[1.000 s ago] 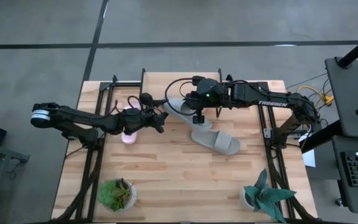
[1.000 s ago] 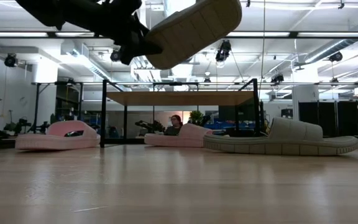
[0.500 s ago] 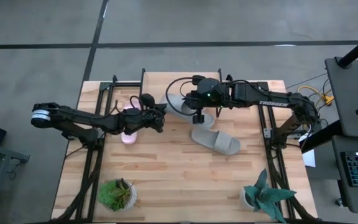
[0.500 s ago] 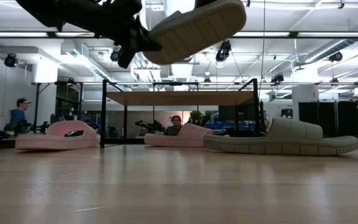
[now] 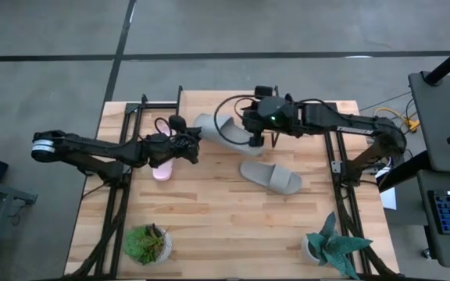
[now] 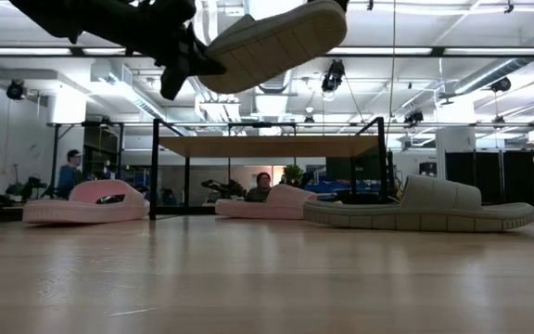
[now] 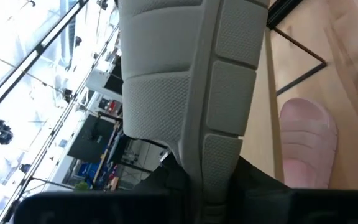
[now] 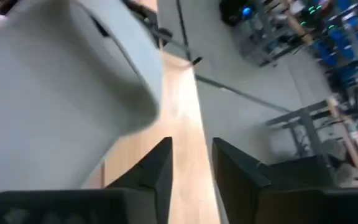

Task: Pick and place slides into the shelf
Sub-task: Put the top gray slipper on the shelf

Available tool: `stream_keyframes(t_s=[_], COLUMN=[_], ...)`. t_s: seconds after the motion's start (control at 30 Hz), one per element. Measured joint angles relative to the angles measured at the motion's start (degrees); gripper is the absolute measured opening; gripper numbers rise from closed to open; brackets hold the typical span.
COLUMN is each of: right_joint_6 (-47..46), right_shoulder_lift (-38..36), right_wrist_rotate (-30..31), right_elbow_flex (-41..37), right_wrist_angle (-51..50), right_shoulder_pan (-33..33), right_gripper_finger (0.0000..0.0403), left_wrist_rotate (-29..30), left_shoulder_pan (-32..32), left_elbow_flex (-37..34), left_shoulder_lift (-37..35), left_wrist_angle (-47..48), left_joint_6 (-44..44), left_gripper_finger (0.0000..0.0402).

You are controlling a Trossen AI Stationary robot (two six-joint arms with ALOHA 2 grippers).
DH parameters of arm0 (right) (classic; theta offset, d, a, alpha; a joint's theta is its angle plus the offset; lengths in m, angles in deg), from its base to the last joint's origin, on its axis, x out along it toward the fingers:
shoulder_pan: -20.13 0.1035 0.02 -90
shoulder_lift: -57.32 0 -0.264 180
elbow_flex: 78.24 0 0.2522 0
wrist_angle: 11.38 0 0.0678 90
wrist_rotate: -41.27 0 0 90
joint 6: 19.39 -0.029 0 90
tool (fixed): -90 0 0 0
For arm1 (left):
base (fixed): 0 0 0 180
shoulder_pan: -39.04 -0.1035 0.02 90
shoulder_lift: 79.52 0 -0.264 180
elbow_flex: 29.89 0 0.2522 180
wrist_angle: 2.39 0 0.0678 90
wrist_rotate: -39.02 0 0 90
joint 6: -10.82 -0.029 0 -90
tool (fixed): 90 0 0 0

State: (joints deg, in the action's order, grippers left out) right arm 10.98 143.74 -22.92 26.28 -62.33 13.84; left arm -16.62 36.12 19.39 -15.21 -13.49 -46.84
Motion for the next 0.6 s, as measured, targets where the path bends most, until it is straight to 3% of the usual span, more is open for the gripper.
stream_keyframes(t_s=[0.23, 0.6], right_joint_6=[3.6, 14.0], right_shoulder_lift=[-7.6, -10.4], right_wrist_rotate=[-10.0, -10.9], right_elbow_flex=[0.0, -0.2], right_wrist_angle=[-2.4, -4.4], right_shoulder_pan=[5.6, 15.0], right_gripper_finger=[0.0147, 0.0208], left_wrist_rotate=[-2.7, -6.8], left_shoulder_pan=[-2.5, -2.8], left_elbow_flex=[-3.3, -5.2], left_shoulder_lift=[-5.9, -10.0], left_wrist_angle=[-0.5, -0.2], left_joint_6=[2.0, 2.0], left_gripper_finger=[0.0024, 0.0024])
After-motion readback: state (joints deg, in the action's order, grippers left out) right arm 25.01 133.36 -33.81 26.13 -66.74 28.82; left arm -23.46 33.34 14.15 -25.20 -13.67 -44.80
